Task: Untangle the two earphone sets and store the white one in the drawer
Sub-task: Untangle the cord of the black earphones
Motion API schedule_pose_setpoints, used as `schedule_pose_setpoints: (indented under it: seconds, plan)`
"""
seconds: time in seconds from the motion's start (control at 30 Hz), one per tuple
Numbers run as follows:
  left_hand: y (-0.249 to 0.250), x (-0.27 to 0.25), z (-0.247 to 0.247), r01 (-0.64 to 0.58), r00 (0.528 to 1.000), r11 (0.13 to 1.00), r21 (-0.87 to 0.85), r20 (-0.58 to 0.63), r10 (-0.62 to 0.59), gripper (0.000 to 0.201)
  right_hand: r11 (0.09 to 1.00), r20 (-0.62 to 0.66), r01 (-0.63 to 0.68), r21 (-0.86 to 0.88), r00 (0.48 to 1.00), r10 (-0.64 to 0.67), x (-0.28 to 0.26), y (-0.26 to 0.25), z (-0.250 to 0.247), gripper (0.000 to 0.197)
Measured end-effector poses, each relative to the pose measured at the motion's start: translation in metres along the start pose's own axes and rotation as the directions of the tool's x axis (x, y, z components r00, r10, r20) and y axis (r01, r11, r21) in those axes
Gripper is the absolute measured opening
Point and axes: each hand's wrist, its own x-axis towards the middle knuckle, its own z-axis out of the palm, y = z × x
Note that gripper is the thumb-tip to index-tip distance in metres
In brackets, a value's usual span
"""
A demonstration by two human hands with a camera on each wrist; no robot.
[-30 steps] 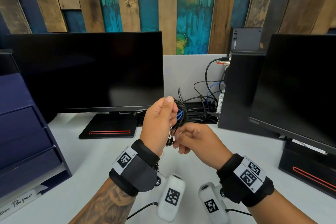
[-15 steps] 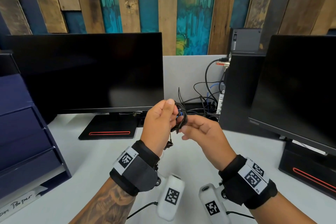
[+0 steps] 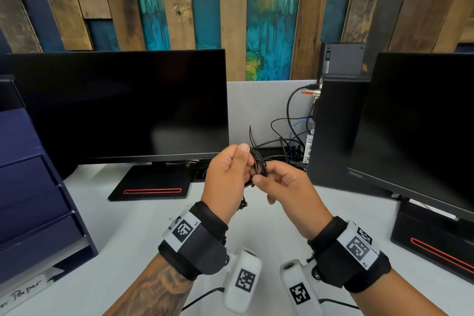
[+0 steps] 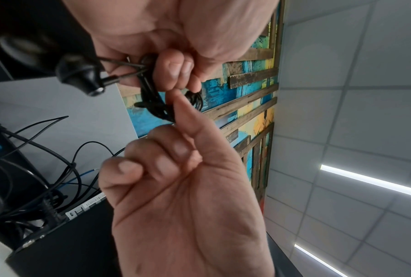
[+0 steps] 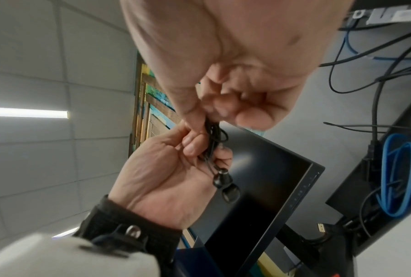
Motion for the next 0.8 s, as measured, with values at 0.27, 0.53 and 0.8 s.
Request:
schedule_pose_setpoints:
  seconds: [0.27, 0.53, 0.8]
  plan:
    - [-0.006, -0.002, 0.002, -0.004, 0.999, 0.999, 0.049, 0.039, 0.002, 0.040, 0.985, 0.118, -0.144, 0.095, 0.984, 0.132, -0.001, -0.014, 0.000, 0.050]
    - [-0.011, -0.003, -0.001, -0.016, 0.999, 0.996, 0.090, 0.039, 0.013, 0.039, 0.991, 0.077, -0.130, 0.034, 0.989, 0.127, 0.000, -0.015, -0.003, 0.032]
    - [-0.015, 0.000, -0.005, -0.017, 0.999, 0.989, 0.145, 0.031, 0.013, 0.040, 0.983, 0.168, -0.173, 0.056, 0.973, 0.162, -0.004, -0.017, 0.001, 0.036]
